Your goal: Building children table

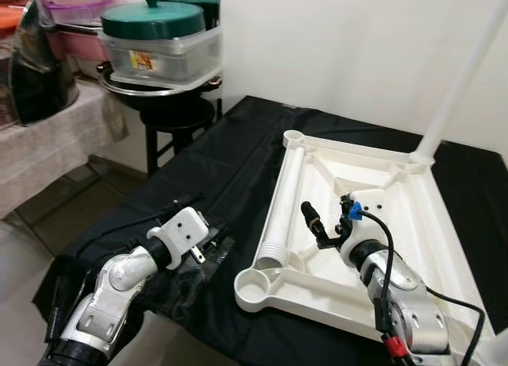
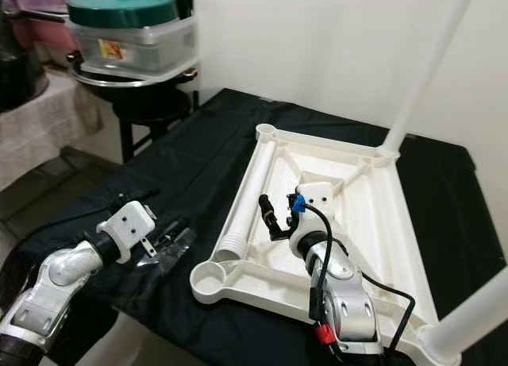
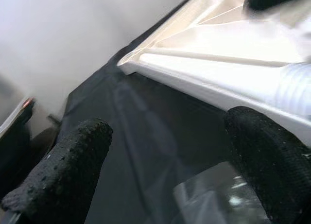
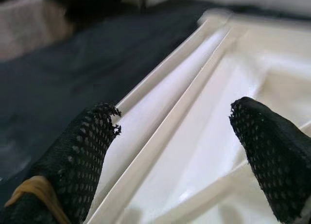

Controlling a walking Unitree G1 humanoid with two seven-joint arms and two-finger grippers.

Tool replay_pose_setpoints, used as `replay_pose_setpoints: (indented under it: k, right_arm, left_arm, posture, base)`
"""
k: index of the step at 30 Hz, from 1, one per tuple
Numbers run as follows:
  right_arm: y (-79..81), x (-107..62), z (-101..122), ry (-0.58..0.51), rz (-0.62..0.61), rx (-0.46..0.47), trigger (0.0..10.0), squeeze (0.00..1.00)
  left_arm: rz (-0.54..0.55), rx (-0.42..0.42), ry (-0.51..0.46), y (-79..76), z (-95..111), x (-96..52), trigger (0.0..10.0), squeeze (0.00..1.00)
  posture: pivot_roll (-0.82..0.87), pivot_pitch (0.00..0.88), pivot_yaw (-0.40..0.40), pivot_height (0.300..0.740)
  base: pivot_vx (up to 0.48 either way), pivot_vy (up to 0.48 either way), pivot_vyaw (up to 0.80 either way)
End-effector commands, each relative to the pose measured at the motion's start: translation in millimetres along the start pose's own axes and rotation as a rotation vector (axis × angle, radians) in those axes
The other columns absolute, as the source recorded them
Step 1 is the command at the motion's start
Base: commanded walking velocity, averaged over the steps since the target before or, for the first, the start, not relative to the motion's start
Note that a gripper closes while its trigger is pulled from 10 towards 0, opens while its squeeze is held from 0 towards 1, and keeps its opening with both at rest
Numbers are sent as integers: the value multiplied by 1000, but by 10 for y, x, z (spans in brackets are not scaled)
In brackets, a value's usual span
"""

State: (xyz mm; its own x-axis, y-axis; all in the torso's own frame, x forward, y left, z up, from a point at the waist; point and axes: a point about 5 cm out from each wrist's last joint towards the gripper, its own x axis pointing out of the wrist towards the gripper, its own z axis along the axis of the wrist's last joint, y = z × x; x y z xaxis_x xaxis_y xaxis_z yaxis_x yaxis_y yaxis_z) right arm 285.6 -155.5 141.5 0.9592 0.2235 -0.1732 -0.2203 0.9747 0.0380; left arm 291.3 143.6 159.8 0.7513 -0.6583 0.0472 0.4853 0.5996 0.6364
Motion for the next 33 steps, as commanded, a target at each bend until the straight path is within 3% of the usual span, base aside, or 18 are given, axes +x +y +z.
replay_pose_setpoints:
  k: [1, 3, 5, 7, 17, 19, 22, 25, 29, 33]
  right_arm:
    - [82, -40, -108, 64, 56, -6, 10000, 0]
    - [82, -40, -108, 64, 56, -6, 10000, 0]
    - [284, -202, -189, 101, 268, -39, 10000, 0]
    - [333, -260, -198, 106, 331, -43, 10000, 0]
    - [281, -443, 41, -13, 383, 5, 10000, 0]
    - [286, -612, 100, -41, 452, 12, 10000, 0]
    - [291, -691, 126, -52, 490, 18, 10000, 0]
    - [308, -916, 166, -56, 597, 27, 10000, 0]
    - [251, -1191, 199, -38, 704, 109, 10000, 0]
    - [219, -1297, 206, -18, 747, 145, 10000, 0]
  left_arm:
    - [-53, 21, -40, -14, 79, -16, 10000, 0]
    - [-53, 21, -40, -14, 79, -16, 10000, 0]
    - [-84, 41, -60, 21, 127, -31, 10000, 0]
    - [-91, 49, -58, 32, 117, -36, 10000, 0]
    - [-65, 26, -22, -93, 6, -50, 10000, 0]
    - [-70, 19, -12, -134, -22, -54, 10000, 0]
    - [-71, 17, -10, -142, -30, -46, 10000, 0]
    - [-73, 15, -13, -151, -31, 3, 10000, 0]
    - [-71, 17, -21, -146, -30, 46, 10000, 0]
    - [-69, 18, -20, -143, -37, 53, 10000, 0]
  posture:
    - [50, 0, -46, 740]
    - [50, 0, -46, 740]
    - [48, 0, -39, 740]
    - [43, 0, -36, 740]
    - [19, 0, -31, 740]
    - [0, 0, -25, 740]
    - [0, 0, -25, 740]
    - [-18, 0, -15, 740]
    - [-32, 0, -11, 740]
    - [-39, 0, -12, 740]
  base:
    - [0, 0, 0]
    - [0, 0, 0]
    - [0, 0, 0]
    - [0, 0, 0]
    - [0, 0, 0]
    - [0, 0, 0]
    - [0, 0, 0]
    - [0, 0, 0]
    - [0, 0, 0]
    - [0, 0, 0]
